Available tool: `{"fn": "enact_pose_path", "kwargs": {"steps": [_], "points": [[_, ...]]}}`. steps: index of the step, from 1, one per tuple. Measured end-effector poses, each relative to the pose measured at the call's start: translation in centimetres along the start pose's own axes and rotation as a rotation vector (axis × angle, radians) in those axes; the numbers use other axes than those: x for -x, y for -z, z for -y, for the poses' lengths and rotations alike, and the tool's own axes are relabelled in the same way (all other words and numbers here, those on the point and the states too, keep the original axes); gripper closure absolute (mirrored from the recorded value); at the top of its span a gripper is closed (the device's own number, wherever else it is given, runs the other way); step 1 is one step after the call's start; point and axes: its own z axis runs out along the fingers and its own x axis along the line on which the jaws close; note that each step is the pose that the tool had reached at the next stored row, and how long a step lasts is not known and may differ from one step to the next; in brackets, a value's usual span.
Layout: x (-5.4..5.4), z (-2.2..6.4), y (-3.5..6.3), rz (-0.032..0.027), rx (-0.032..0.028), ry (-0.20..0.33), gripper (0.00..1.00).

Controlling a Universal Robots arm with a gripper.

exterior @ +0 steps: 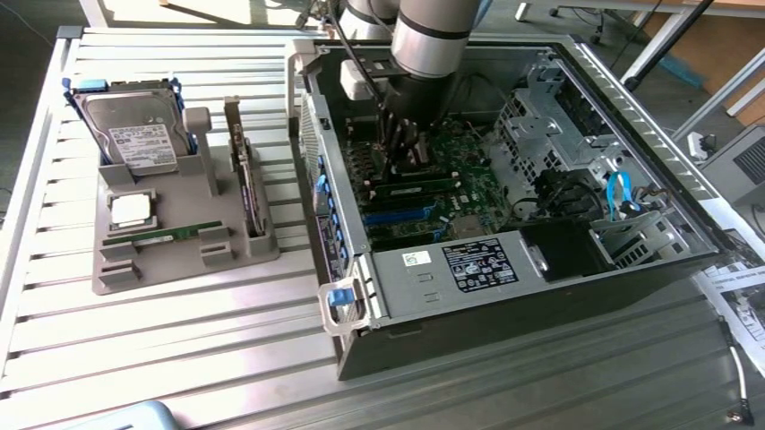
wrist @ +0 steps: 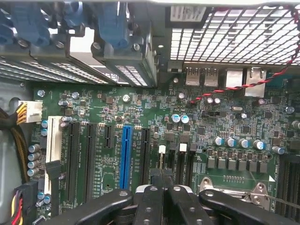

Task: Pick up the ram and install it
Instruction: 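Press down the ram until it locks into place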

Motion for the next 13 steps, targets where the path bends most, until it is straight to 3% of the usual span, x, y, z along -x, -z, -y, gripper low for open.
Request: {"fn": "enact_pose_path", "kwargs": {"steps": [7,13], "points": [[-0.1,0.75,0.15,0.0002,0.0025,0.000,0.89],[-0.2,2.02,0.18,0.0007,0.0103,0.001,0.89]]}}
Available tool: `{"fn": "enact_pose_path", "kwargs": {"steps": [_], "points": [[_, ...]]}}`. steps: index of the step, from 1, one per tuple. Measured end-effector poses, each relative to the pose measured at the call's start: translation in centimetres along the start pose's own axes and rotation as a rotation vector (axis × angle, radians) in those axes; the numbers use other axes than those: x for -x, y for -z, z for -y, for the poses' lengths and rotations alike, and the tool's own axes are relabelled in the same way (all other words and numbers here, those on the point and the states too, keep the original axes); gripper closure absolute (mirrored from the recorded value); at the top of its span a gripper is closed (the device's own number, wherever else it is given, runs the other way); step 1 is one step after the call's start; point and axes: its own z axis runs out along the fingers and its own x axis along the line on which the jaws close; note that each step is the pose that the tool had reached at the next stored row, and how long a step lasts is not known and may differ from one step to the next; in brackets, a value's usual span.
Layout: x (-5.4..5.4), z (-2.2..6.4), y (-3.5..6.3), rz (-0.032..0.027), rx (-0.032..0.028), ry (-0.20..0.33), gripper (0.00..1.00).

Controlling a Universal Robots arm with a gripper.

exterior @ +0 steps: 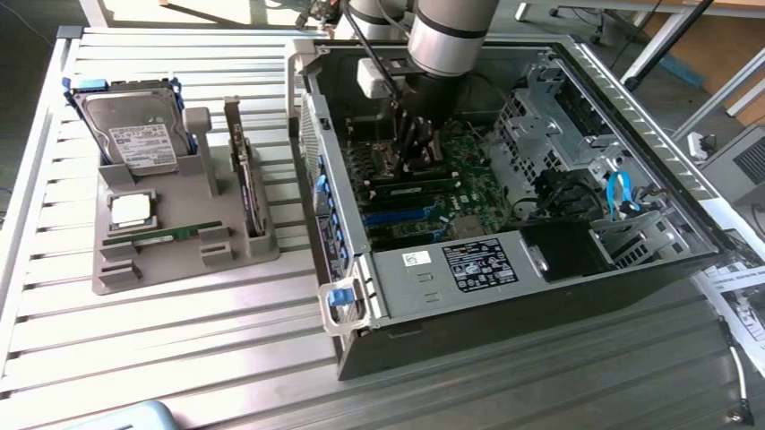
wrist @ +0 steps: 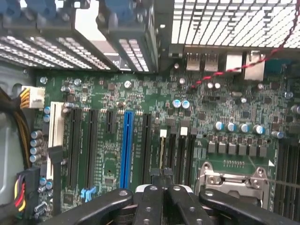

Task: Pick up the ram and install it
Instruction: 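Press down the ram until it locks into place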

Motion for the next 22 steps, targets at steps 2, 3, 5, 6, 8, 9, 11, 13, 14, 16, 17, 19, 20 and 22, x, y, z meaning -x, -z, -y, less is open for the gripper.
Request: {"fn": "enact_pose_path", "kwargs": {"steps": [2,3,5,6,8,9,11,13,14,16,17,19,20,22], "points": [[0.0,0.46,0.02,0.0002,0.0021,0.000,0.89],[-0.1,0.66,0.05,0.0000,0.0028,0.000,0.89],[-0.1,1.04,0.10,0.0002,0.0037,0.000,0.89],[-0.1,1.33,0.13,0.0003,0.0047,0.000,0.89],[-0.1,1.93,0.20,0.0004,0.0061,0.001,0.89],[-0.2,2.29,0.23,0.0005,0.0070,0.001,0.89],[-0.2,2.60,0.26,0.0006,0.0077,0.001,0.89],[-0.2,2.90,0.30,0.0006,0.0084,0.001,0.89],[-0.3,3.25,0.34,0.0007,0.0092,0.001,0.89],[-0.3,3.64,0.40,0.0007,0.0104,0.001,0.89],[-0.3,3.80,0.45,0.0008,0.0107,0.001,0.89],[-0.3,4.13,0.63,0.0008,0.0111,0.001,0.89],[-0.4,4.27,0.73,0.0007,0.0113,0.001,0.89],[-0.4,4.55,0.98,0.0008,0.0113,0.001,0.89]]}}
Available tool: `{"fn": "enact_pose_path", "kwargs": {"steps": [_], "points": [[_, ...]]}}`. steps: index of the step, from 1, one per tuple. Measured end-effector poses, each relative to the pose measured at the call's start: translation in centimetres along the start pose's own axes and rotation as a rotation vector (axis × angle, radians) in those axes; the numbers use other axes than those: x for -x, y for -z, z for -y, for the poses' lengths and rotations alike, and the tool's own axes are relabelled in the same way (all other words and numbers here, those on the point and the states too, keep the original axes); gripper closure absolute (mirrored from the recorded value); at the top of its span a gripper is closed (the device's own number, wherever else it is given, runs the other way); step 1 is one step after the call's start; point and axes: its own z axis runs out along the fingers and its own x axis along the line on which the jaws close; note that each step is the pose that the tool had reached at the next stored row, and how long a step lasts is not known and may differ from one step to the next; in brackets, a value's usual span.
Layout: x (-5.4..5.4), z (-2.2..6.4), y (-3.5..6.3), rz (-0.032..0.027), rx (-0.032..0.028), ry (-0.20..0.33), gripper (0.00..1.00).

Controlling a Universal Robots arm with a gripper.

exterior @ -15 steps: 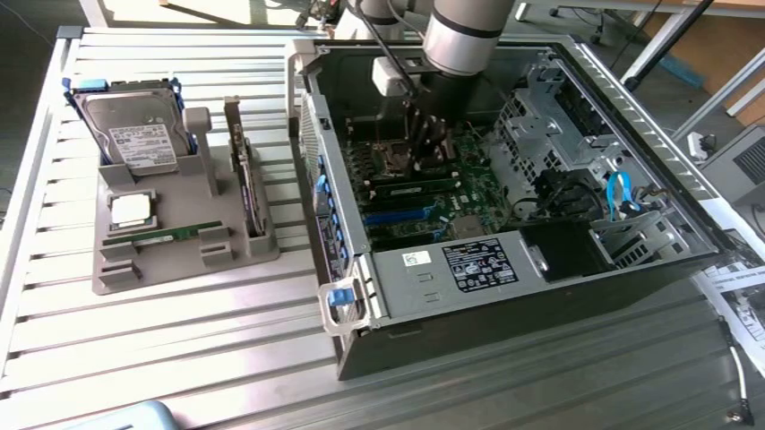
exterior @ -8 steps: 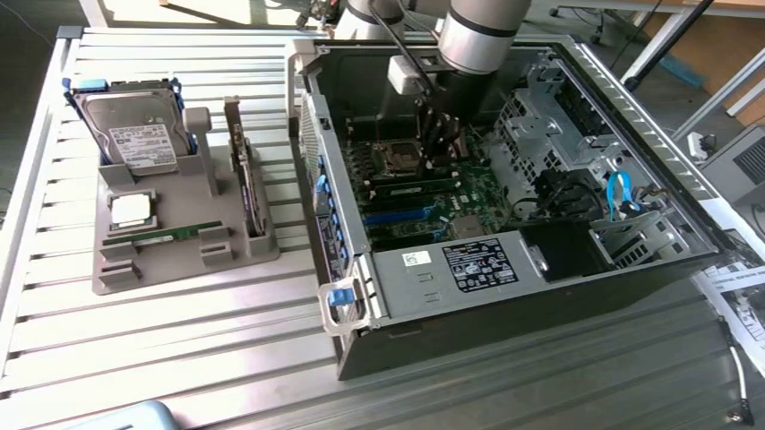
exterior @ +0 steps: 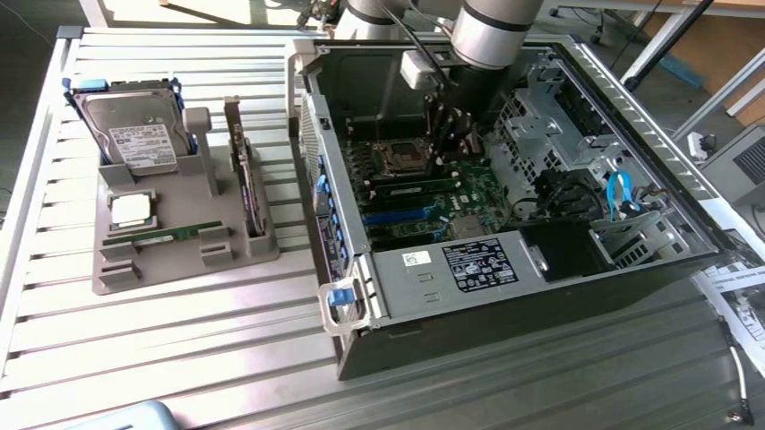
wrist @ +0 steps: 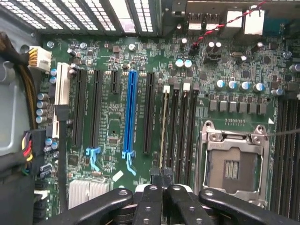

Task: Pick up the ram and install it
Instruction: 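Press down the ram until it locks into place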

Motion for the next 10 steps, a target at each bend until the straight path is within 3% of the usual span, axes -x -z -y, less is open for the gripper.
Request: {"fn": "enact_pose_path", "kwargs": {"steps": [10], "points": [[-0.3,2.50,0.87,0.0002,0.0029,0.000,0.89]]}}
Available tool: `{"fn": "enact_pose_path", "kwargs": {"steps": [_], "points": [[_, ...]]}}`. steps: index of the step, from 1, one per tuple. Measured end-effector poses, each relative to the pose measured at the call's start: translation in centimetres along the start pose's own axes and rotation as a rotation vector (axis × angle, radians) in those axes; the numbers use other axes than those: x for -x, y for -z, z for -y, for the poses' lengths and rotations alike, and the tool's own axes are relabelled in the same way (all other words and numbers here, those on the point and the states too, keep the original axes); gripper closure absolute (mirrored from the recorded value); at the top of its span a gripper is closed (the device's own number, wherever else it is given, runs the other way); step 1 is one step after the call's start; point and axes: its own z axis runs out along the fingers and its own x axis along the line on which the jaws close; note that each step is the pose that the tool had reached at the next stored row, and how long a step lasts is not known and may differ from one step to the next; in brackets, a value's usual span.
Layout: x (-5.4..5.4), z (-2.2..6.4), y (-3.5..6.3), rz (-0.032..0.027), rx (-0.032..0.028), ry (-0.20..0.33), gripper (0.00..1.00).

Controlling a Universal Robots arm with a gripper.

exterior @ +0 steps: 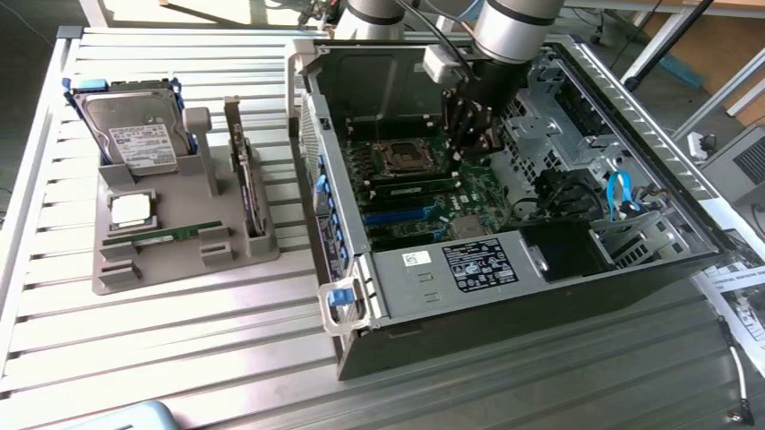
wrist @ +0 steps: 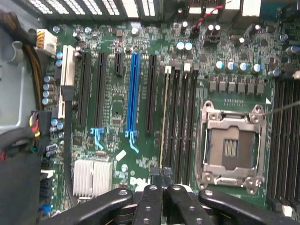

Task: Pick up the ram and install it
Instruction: 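Press down the ram until it locks into place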

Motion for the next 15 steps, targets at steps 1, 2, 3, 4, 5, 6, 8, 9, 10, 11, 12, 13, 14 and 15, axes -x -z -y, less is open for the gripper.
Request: {"fn": "enact_pose_path", "kwargs": {"steps": [1,2,3,4,5,6,8,9,10,11,12,13,14,15], "points": [[0.0,0.25,0.07,-0.0002,0.0004,0.000,0.89],[0.0,0.53,0.14,0.0000,0.0005,0.000,0.89],[-0.1,0.76,0.20,0.0000,0.0007,0.000,0.89],[-0.1,1.03,0.27,0.0001,0.0010,0.000,0.89],[-0.1,1.26,0.36,0.0000,0.0012,0.000,0.89],[-0.1,1.49,0.44,0.0000,0.0013,0.000,0.89],[-0.2,1.96,0.64,0.0002,0.0014,0.000,0.89],[-0.2,2.16,0.74,0.0002,0.0015,0.000,0.89],[-0.2,2.44,0.88,0.0001,0.0015,0.000,0.89],[-0.3,2.63,0.97,0.0001,0.0015,0.000,0.89],[-0.3,2.90,1.11,0.0001,0.0017,0.000,0.89],[-0.3,3.12,1.22,0.0001,0.0018,0.000,0.89],[-0.4,3.52,1.43,0.0001,0.0021,0.000,0.89],[-0.4,3.78,1.57,0.0002,0.0022,0.000,0.89]]}}
